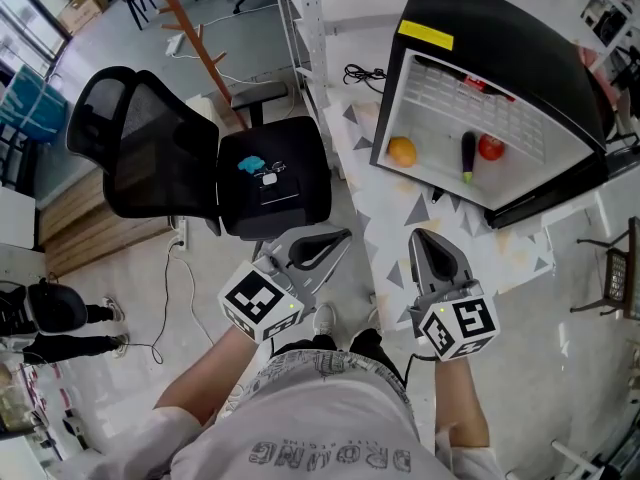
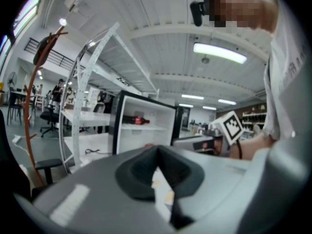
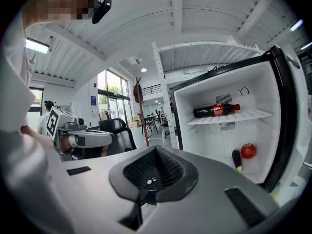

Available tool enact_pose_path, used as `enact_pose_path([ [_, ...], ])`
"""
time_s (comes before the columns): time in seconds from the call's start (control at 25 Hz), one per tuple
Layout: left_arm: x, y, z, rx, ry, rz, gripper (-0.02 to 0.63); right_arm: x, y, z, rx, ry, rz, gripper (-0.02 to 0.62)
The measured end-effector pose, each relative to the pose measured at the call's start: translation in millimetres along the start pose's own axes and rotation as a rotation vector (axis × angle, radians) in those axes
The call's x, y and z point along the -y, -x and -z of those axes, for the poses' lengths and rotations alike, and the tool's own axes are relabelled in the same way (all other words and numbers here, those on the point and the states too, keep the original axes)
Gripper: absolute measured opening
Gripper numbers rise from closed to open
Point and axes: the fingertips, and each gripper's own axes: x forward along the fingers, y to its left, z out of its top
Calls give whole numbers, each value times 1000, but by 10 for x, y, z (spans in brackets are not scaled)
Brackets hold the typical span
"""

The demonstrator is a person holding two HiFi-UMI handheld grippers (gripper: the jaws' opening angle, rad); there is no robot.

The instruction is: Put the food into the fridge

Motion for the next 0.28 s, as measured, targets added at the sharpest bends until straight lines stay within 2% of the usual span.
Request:
enact_pose_path([
  [0.28, 28, -13, -15, 0, -1, -3, 6, 26, 29, -1, -7, 4, 1, 3],
])
